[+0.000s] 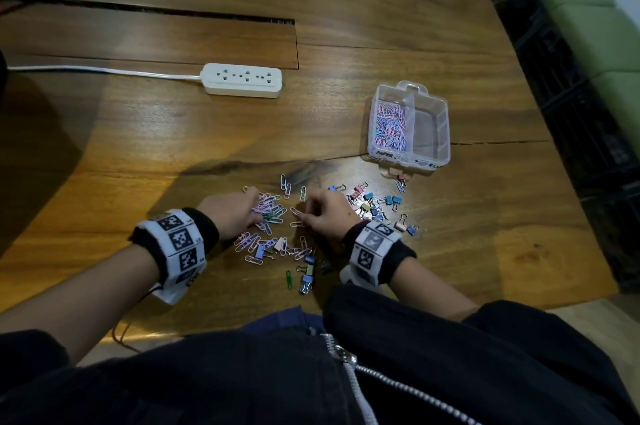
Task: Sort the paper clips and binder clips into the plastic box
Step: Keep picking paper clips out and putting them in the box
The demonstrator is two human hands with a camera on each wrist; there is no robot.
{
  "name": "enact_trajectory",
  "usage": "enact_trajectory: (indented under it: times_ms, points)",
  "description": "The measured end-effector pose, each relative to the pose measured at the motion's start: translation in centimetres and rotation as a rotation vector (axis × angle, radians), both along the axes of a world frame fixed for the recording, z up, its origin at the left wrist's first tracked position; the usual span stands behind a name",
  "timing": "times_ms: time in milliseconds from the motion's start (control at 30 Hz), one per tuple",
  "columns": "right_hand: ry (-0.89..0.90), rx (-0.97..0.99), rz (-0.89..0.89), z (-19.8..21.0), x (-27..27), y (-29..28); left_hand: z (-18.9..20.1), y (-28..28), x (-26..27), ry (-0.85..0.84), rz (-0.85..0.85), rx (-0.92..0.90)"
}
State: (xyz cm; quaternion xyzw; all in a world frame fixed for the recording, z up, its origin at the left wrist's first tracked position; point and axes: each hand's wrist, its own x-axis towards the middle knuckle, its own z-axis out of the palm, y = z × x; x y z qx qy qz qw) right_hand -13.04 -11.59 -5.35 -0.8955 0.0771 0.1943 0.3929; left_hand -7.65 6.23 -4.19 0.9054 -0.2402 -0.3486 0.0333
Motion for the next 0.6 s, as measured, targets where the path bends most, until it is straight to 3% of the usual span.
enact_trajectory:
  times_ms: [167,367,433,600]
  points:
    - [0.129,0.496,-0.320,0.8,0.2,-1.6,-0.2,-1.2,0.3,0.114,0.074,-0.177]
    - [0.259,0.770,-0.480,1.9,1.2,-1.0,1.2,-2.0,1.0,0.376,0.281,-0.445]
    - [0.225,0.671,-0.432,2.0,1.5,-0.4,1.2,-2.1,1.3,0.488,0.431,-0.559]
    - [0.102,0.121,0.037,1.1,2.2,1.7,1.2,-1.3,2.1,0.705,0.713,-0.814]
